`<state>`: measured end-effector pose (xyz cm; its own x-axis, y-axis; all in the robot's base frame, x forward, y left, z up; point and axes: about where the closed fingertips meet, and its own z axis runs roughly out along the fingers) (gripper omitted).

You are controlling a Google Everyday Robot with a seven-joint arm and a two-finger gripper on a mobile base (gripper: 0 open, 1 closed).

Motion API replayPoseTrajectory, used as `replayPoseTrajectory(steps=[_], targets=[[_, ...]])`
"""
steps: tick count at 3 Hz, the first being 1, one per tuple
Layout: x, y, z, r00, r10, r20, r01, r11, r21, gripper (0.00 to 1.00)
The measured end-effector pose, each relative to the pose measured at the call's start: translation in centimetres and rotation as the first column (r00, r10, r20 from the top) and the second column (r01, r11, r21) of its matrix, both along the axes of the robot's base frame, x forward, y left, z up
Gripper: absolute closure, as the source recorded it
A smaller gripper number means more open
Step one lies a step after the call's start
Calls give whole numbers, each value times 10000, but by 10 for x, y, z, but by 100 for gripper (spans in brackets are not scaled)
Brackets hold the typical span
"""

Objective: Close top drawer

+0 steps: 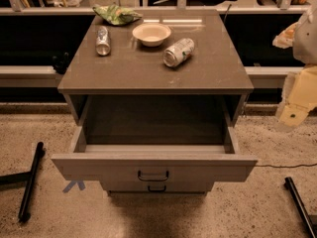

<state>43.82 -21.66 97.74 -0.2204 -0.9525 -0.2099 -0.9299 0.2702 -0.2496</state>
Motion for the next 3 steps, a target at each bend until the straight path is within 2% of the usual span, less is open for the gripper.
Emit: replayPoseTrajectory(steps=[1,2,3], targets=[[0,0,1,10000,1,27,-1,10000,18,0],[-9,11,-26,9983,-232,-542,284,9949,964,0],[-26,49,-92,9776,-145,-2098,710,9619,2640,0]])
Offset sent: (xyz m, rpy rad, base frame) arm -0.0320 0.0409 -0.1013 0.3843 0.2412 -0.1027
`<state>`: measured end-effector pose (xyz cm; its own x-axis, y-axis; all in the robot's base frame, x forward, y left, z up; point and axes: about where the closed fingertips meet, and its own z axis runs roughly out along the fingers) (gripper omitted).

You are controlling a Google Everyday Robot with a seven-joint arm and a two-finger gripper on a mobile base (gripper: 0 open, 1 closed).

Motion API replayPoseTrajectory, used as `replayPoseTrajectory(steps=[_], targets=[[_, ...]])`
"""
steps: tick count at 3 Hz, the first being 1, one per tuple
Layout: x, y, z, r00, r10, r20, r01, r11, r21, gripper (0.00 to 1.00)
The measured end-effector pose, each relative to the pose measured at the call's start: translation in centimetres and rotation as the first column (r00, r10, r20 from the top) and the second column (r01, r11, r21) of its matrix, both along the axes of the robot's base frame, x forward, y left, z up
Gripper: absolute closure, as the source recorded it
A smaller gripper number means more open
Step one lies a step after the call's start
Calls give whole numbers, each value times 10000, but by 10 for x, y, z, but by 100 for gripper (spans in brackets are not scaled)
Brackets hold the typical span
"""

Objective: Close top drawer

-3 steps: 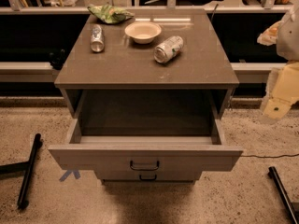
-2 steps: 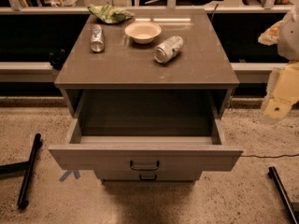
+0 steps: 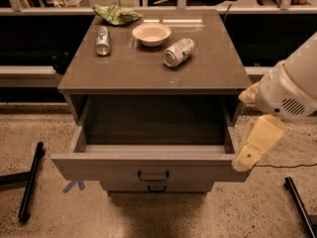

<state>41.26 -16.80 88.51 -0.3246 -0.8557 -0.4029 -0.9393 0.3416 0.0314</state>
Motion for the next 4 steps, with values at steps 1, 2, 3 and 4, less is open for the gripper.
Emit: replayPoseTrajectory(steps=[1,2,3,4], targets=[[-6,10,-9,9995,52,-309,-42,9994,339,0],[-6,9,-9,9995,52,-300,-42,9994,329,0],[-6,12,4,9994,60,-336,-43,9987,513,0],[-11,26,-6,9963,-82,-858,137,9979,635,14]])
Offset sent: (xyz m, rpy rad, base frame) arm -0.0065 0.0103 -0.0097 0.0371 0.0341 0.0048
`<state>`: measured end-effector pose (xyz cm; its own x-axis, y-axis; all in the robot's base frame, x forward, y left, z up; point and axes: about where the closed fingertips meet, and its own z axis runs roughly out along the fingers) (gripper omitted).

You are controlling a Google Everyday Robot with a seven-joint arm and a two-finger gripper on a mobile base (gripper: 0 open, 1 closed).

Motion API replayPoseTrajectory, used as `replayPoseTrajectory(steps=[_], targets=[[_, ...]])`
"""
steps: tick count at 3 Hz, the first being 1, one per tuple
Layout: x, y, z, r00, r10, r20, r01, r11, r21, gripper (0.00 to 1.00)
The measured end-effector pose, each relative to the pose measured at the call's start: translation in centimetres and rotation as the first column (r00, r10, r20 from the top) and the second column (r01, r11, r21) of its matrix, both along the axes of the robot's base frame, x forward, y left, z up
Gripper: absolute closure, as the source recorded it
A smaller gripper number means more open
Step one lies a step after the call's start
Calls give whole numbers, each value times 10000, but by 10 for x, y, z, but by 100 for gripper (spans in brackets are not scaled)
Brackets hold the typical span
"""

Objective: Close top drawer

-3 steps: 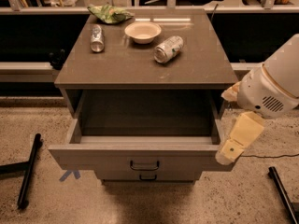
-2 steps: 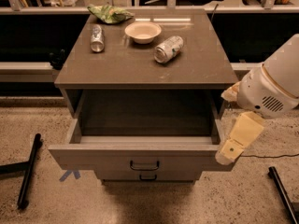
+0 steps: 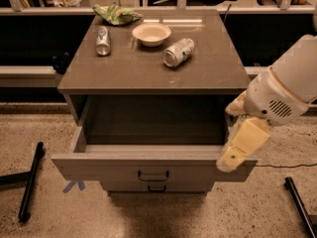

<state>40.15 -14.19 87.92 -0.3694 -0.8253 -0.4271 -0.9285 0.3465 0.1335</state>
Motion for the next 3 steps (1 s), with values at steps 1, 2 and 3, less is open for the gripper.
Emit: replayPoseTrajectory(steps=[1,2,3], targets=[[-10,16,-32,9937,-380,-1053,407,9989,232,37],[-11,17,-34,9933,-386,-1089,411,9989,212,60],[-11,18,-34,9935,-365,-1077,390,9990,208,84]])
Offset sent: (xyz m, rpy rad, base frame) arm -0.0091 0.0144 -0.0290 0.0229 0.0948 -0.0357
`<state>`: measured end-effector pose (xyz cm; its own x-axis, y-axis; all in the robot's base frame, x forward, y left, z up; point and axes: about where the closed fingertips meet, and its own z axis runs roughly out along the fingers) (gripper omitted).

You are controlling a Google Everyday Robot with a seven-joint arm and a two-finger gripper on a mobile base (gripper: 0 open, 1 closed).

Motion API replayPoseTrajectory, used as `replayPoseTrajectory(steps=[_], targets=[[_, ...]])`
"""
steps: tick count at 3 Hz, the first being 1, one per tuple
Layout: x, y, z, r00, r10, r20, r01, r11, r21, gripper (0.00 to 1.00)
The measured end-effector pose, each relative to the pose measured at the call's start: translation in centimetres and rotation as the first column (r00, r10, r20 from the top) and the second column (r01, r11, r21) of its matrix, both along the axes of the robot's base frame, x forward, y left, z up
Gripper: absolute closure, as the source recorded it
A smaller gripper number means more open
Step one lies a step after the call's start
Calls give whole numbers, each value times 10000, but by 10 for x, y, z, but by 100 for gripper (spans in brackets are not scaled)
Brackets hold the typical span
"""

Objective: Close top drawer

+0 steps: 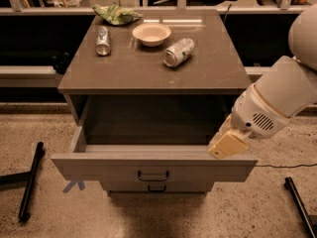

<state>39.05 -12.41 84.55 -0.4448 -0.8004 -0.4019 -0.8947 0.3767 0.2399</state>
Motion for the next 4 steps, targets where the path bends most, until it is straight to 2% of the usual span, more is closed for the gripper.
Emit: replayPoseTrajectory(steps=[1,2,3,4], targets=[[0,1,3,9999,20,165,-14,9993,-382,100],[5,-5,-64,9986,-339,-413,287,9923,-1205,100],[3,-12,-115,9942,-670,-847,548,9887,-1396,100],[5,-16,-155,9899,-1105,-890,930,9792,-1805,100]])
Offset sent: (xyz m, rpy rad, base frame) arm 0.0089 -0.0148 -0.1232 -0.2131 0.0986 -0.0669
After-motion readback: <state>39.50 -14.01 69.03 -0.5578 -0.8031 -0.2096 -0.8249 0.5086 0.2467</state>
